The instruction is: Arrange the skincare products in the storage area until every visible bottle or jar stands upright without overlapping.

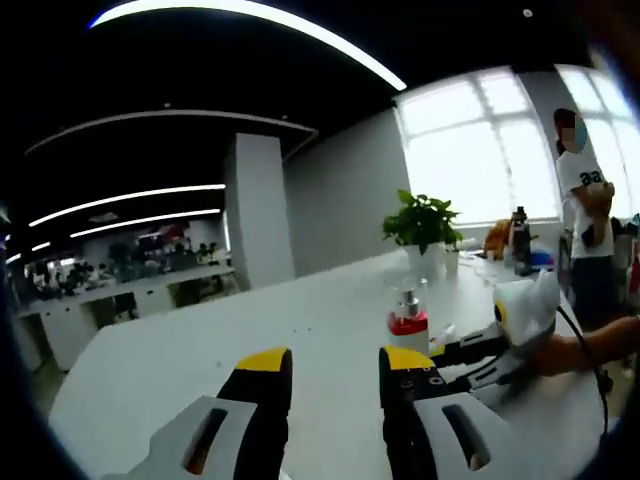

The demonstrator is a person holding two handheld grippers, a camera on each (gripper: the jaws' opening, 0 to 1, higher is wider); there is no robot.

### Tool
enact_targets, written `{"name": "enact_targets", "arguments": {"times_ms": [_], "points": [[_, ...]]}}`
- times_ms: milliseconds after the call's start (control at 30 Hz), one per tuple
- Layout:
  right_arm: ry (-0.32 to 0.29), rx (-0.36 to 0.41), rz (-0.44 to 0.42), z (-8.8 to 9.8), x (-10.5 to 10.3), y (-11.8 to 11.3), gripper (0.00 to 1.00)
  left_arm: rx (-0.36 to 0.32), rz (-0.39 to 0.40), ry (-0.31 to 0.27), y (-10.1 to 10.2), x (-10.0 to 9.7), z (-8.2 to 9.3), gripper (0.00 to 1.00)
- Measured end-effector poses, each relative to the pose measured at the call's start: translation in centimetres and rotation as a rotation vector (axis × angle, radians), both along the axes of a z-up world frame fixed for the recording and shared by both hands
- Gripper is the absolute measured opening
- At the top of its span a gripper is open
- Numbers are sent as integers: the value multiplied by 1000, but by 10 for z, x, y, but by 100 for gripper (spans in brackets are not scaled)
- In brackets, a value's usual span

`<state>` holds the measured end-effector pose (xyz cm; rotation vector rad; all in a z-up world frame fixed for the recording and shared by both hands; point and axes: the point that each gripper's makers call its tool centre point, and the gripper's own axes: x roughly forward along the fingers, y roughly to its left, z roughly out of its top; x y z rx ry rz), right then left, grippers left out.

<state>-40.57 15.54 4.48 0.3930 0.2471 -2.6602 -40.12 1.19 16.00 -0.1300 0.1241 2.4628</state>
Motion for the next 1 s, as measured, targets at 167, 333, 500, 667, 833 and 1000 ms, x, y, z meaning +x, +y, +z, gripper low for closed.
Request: {"name": "enact_targets", "arguments": {"times_ms": [167, 333, 500, 667, 833, 1000], "points": [[-3, -2, 15, 0, -1, 5, 39, 8, -23, -35, 8, 1, -18, 36], [18, 40, -1, 2, -2, 13, 22, 19, -49, -62, 23, 5, -34, 36], [49, 51, -72, 6, -14, 34, 5, 59, -76, -86, 38, 8, -43, 36], [20, -4, -81, 4, -23, 30, 3, 82, -80, -94, 43, 8, -48, 36], [28, -18, -83, 8, -31, 22, 0, 116, -68, -98, 38, 6, -56, 35], [13, -69, -25, 4, -19, 5, 0, 177, -29, -41, 25, 0, -56, 29]]}}
